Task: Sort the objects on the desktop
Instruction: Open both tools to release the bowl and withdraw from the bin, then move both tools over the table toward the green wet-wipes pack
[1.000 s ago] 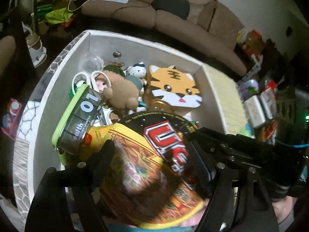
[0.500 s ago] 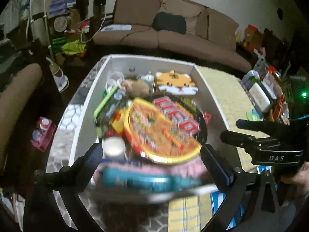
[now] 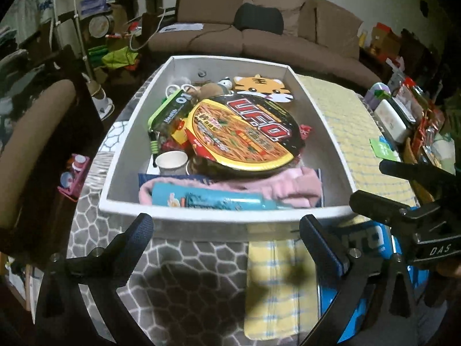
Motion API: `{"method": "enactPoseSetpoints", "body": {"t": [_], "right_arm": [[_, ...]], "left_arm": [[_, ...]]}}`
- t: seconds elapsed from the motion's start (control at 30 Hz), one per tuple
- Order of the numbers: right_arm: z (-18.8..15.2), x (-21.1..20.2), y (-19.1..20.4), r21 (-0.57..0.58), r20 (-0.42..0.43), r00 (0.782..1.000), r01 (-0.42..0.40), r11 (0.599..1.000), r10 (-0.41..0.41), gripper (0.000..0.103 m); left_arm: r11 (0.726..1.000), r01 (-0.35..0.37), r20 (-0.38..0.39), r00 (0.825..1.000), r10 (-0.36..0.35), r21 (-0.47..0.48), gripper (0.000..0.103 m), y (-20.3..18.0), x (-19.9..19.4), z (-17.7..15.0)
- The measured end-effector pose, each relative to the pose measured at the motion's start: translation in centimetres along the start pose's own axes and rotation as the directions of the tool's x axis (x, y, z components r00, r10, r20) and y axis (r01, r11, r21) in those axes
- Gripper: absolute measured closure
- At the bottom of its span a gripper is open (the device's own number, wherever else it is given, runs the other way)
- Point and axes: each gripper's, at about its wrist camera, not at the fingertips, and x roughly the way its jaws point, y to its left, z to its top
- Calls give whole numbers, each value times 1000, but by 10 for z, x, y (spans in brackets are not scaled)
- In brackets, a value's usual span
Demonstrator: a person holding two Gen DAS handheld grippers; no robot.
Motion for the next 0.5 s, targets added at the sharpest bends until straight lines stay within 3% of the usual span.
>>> {"method": "enactPoseSetpoints", "body": {"t": [0.3,0.5], "right_arm": [[-32,-35,-8,32,49,999,7,999,-9,0],[-54,-55,-25,45,59,998,14,999,-17,0]], "left_arm": [[999,-27,35,999,26,32,0,-36,-27,-15],[999,9,43,999,-11,35,0,-63,-29,-24]]}}
